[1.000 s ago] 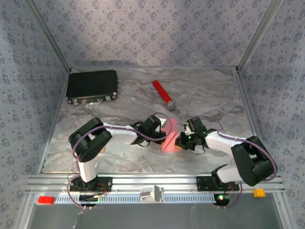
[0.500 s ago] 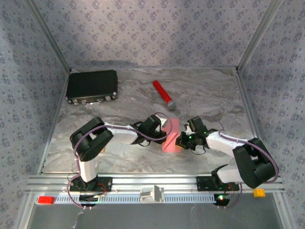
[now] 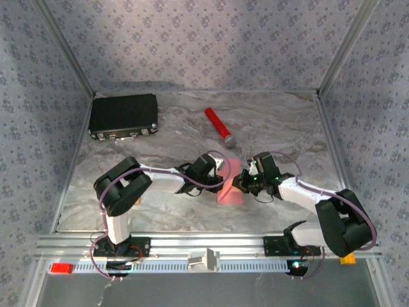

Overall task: Fold a paper plane with a square sheet of paper (pick it up from the middle)
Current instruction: Fold the triangle a second time at the center of the table.

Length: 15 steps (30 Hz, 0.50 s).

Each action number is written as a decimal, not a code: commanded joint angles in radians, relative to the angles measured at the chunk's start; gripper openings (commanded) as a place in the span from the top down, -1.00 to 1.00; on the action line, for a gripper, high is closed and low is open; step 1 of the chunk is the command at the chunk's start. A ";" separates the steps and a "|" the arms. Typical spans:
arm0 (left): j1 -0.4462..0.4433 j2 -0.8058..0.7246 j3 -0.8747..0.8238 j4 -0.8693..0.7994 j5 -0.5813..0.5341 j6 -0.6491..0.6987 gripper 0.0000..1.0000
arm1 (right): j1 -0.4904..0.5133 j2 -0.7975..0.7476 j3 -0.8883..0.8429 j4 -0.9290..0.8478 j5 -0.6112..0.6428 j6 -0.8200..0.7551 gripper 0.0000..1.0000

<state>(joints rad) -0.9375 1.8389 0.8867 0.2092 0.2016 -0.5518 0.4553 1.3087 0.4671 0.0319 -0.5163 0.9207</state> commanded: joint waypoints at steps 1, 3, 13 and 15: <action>0.002 0.021 -0.012 -0.024 0.003 -0.011 0.95 | 0.017 0.043 0.002 0.079 -0.015 0.060 0.95; 0.002 0.022 -0.011 -0.024 0.003 -0.011 0.94 | 0.027 0.067 0.007 0.108 -0.016 0.075 0.95; 0.001 0.022 -0.011 -0.028 0.006 -0.007 0.94 | 0.050 0.156 0.020 0.178 -0.013 0.095 0.96; 0.002 0.023 -0.010 -0.028 0.008 -0.008 0.95 | 0.049 0.171 0.012 0.190 -0.015 0.096 0.96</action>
<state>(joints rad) -0.9375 1.8389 0.8867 0.2092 0.2020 -0.5514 0.4999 1.4551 0.4686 0.1913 -0.5205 0.9993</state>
